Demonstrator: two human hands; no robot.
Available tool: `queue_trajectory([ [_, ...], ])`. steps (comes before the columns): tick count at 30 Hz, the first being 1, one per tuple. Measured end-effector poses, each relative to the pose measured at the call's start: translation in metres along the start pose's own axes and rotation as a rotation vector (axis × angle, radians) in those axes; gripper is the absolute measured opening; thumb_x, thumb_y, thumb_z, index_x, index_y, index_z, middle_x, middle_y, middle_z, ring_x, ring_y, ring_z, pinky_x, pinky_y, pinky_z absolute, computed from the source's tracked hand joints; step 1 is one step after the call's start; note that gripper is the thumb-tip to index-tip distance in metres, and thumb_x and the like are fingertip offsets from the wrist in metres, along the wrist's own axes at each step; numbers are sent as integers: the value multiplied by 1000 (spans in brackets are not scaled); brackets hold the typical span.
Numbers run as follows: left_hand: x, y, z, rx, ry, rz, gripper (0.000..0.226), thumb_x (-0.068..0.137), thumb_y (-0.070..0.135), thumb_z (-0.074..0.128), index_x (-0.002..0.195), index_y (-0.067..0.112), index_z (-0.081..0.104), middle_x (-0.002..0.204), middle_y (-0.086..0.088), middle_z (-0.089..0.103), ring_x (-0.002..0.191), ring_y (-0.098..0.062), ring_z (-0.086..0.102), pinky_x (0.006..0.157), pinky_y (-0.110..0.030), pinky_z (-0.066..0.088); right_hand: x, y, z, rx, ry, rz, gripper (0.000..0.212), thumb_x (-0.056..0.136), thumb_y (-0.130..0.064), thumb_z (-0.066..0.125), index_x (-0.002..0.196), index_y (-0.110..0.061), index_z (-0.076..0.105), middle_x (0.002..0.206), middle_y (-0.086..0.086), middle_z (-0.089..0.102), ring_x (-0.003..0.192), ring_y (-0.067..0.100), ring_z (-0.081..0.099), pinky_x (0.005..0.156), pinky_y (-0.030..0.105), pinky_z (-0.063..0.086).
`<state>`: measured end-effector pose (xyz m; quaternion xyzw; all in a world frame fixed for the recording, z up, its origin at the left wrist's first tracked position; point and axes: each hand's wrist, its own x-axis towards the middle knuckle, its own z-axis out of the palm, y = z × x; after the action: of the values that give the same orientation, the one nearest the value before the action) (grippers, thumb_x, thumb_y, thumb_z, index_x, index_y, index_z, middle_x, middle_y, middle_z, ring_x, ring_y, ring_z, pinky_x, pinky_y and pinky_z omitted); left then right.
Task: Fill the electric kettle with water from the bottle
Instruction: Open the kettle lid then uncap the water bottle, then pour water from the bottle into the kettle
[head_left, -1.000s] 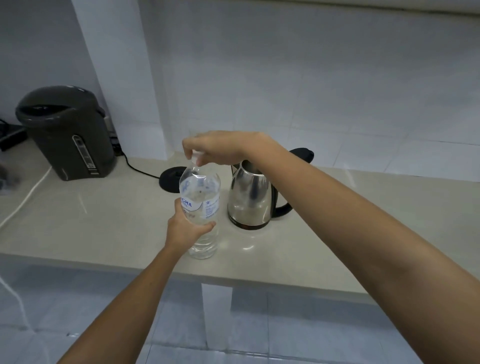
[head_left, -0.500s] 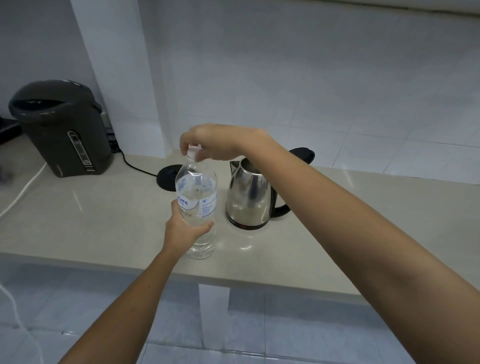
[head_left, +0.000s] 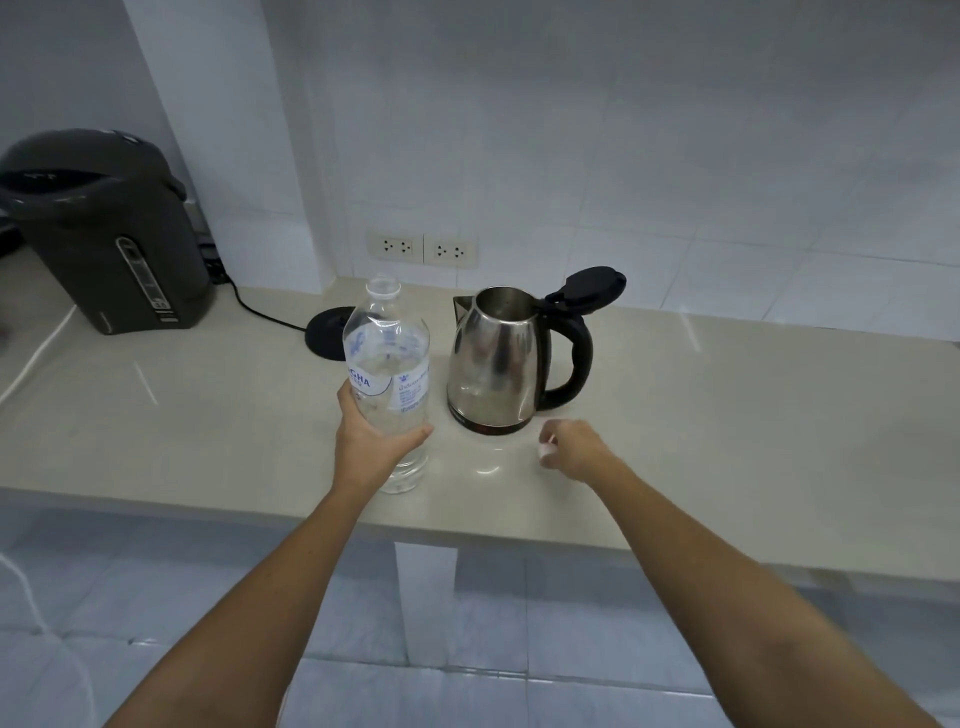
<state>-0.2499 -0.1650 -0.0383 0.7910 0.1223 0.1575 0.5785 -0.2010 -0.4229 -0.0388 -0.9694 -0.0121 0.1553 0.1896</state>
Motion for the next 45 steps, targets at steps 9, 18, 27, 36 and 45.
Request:
queue_trajectory([
  [9, 5, 2, 7, 53, 85, -54, 79, 64, 24, 88, 124, 17, 36, 110, 3, 55, 98, -17, 54, 82, -27, 45, -8, 28, 47, -7, -13, 91, 37, 89, -21, 58, 124, -10, 57, 127, 15, 47, 114, 34, 52, 93, 35, 46],
  [18, 27, 33, 8, 169, 26, 14, 73, 62, 22, 82, 123, 22, 42, 103, 9, 56, 92, -15, 54, 82, -28, 44, -8, -38, -64, -143, 662, -328, 22, 91, -24, 48, 95, -14, 66, 93, 2, 67, 90, 25, 60, 68, 37, 51],
  [27, 75, 92, 2, 491, 11, 109, 80, 49, 34, 78, 118, 23, 40, 110, -4, 62, 98, -32, 61, 79, -48, 55, 1, -38, -139, -661, 443, -123, 64, 97, -38, 36, 152, -10, 19, 162, 4, 13, 150, 23, 6, 118, 52, 8],
  [36, 87, 116, -4, 890, -60, 140, 79, 62, 28, 78, 128, 17, 35, 124, -7, 52, 115, -32, 47, 88, -49, 46, -3, -40, -143, -593, 299, -93, 71, 97, -34, 41, 154, -12, 7, 163, 2, 3, 150, 26, -2, 119, 52, 12],
  [45, 93, 115, -15, 1128, -84, 202, 75, 64, 31, 76, 125, 19, 35, 119, -6, 51, 112, -29, 47, 82, -44, 43, 0, -42, -143, -540, 279, -84, 73, 95, -34, 45, 153, -10, 8, 163, 3, 5, 150, 27, -2, 118, 51, 14],
])
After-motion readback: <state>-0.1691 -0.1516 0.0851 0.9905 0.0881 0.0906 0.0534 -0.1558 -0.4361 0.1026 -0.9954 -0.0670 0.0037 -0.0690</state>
